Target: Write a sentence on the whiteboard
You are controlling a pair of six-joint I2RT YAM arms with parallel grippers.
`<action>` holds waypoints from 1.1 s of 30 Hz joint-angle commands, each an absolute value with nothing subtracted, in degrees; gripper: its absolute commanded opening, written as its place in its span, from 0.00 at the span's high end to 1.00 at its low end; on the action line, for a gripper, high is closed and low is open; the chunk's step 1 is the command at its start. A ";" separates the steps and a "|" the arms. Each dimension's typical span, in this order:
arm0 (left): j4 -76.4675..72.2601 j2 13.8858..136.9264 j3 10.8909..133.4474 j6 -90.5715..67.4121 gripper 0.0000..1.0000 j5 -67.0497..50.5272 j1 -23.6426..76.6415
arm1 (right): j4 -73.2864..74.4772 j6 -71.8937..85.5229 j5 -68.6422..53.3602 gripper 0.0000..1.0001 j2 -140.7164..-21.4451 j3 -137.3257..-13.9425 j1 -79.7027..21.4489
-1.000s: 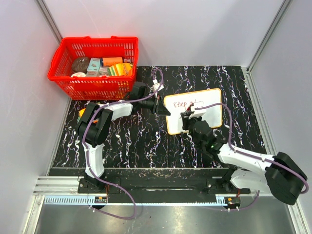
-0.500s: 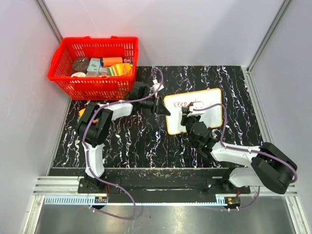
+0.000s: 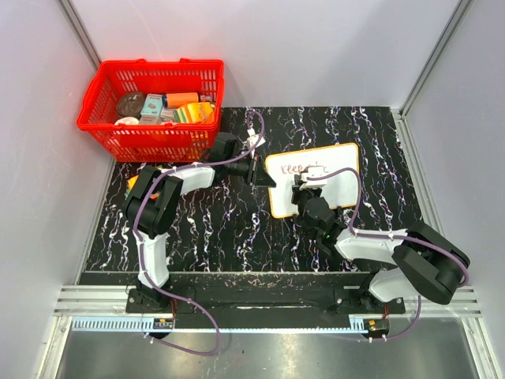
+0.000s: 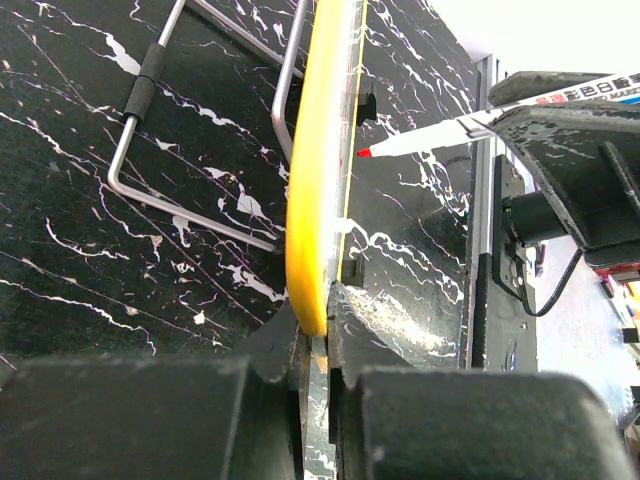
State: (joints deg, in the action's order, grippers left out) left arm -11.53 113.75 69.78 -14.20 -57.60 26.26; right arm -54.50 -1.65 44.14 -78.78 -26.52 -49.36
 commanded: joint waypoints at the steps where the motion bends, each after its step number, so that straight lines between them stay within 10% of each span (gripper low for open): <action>1: -5.01 117.25 68.20 -5.45 1.00 -51.59 28.12 | -57.30 -0.97 46.93 1.00 -79.89 -27.95 -49.83; 33: -5.01 117.16 68.12 -5.36 1.00 -51.50 28.04 | -51.07 3.95 44.56 1.00 -80.42 -29.18 -49.75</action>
State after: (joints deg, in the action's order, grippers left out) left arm -11.40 113.75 69.78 -14.22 -57.36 26.26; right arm -53.63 1.41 45.36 -81.38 -27.83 -49.43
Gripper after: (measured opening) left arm 0.079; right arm 0.066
